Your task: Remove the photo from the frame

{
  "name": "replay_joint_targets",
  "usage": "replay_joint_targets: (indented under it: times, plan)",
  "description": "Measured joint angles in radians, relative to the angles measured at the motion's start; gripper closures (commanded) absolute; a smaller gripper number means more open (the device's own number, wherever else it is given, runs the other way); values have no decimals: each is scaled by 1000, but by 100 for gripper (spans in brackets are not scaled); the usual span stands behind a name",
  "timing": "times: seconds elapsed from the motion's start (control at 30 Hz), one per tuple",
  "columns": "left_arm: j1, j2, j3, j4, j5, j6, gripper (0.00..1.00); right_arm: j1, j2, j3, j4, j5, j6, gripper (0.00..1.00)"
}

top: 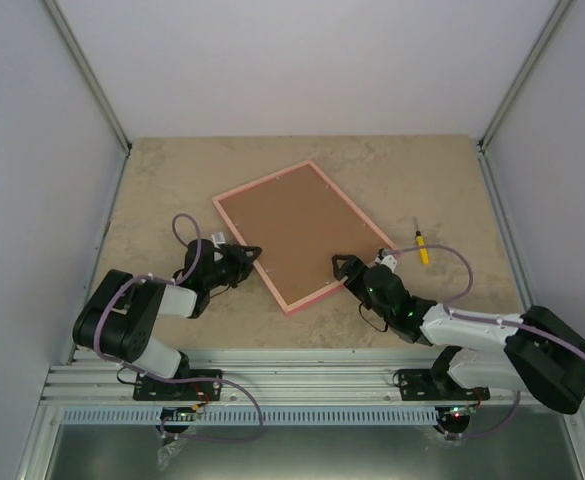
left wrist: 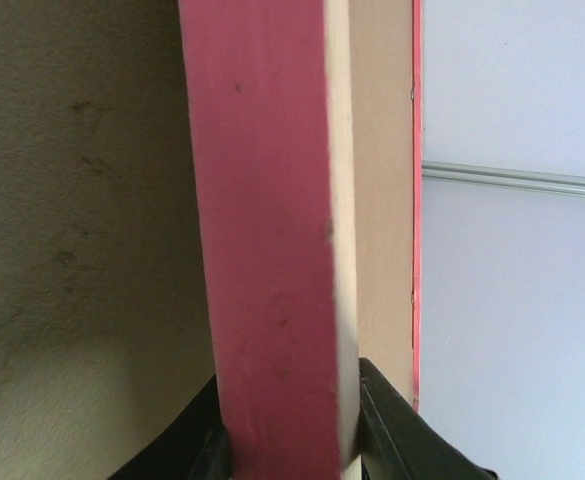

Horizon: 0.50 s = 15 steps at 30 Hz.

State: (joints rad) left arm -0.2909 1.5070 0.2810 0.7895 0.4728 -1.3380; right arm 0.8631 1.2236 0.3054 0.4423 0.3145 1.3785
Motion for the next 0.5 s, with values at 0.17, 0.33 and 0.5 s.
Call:
replay_joint_targets:
  times: [0.17, 0.33, 0.5]
  plan:
    - [14, 10, 0, 3, 17, -2, 76, -61, -54, 63, -188, -59, -118, 2]
    - [24, 13, 22, -20, 19, 10, 77, -173, -54, 132, -350, -181, -298, 2]
    - [25, 16, 60, -82, 19, 62, 78, -259, -58, 145, -441, -260, -455, 2]
